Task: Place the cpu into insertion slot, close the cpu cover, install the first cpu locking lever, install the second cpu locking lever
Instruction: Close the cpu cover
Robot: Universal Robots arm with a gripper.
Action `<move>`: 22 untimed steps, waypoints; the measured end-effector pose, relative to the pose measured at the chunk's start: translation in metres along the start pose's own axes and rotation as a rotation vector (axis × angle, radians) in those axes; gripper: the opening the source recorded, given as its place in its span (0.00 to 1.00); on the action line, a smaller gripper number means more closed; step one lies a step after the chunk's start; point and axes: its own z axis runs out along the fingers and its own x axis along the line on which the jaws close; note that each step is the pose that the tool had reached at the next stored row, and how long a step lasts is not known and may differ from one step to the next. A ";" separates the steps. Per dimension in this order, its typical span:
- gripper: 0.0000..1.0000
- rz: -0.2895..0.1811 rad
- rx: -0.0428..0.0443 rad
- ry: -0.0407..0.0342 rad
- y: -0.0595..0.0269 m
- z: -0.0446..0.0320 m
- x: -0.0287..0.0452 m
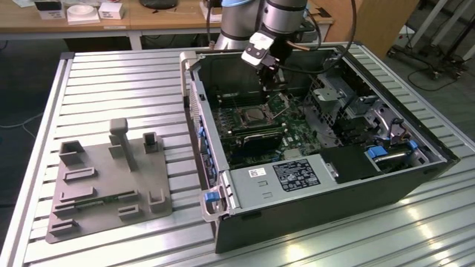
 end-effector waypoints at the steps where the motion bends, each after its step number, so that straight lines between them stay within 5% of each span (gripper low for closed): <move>1: 0.10 0.000 -0.0001 0.0001 0.0012 0.0001 -0.0001; 8: 0.10 0.000 0.0001 -0.0001 0.0218 0.0024 -0.0010; 17: 0.10 0.000 0.0001 -0.0003 0.0234 -0.0070 -0.0008; 22: 0.10 0.000 0.0000 -0.0003 0.0321 -0.0068 -0.0008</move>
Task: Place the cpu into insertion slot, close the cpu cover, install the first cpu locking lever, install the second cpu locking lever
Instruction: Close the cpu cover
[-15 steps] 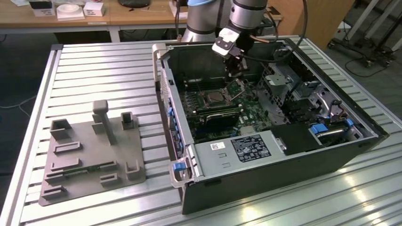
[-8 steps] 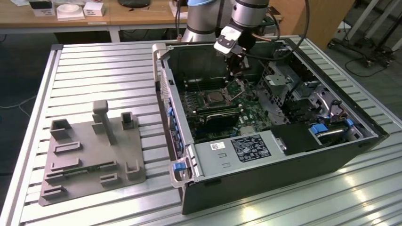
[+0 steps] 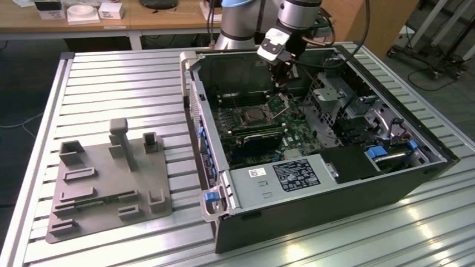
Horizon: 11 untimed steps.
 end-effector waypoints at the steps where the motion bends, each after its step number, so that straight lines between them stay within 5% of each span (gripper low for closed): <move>1: 0.10 0.000 0.0001 -0.0002 0.0029 0.0001 0.0000; 11: 0.10 0.000 0.0002 -0.0002 0.0340 0.0035 -0.0003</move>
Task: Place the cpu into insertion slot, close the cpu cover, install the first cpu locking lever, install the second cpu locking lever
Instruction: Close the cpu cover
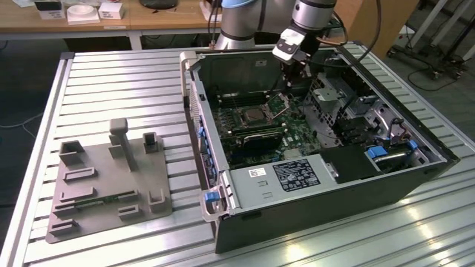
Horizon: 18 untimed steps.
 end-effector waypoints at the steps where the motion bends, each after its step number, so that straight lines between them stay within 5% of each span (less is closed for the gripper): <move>1: 0.10 0.000 0.0000 0.0001 0.0023 0.0006 -0.0001; 10: 0.10 0.000 0.0000 0.0000 0.0195 0.0066 -0.0005; 18: 0.10 0.000 0.0001 -0.0001 0.0230 0.0111 -0.0002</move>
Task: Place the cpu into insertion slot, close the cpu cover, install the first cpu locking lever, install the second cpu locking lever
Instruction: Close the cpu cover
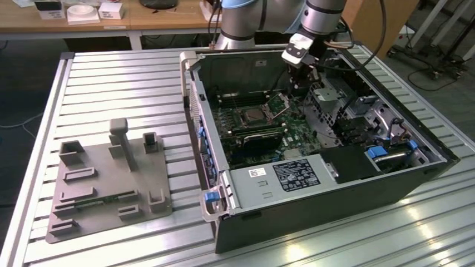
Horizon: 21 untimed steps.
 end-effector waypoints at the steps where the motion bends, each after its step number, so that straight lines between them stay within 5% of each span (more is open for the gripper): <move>1: 0.10 0.000 0.0000 -0.0001 0.0002 0.0003 0.0002; 8: 0.10 0.002 0.0014 0.0001 0.0034 0.0069 0.0016; 21: 0.10 0.002 0.0211 0.0013 0.0044 0.0249 0.0019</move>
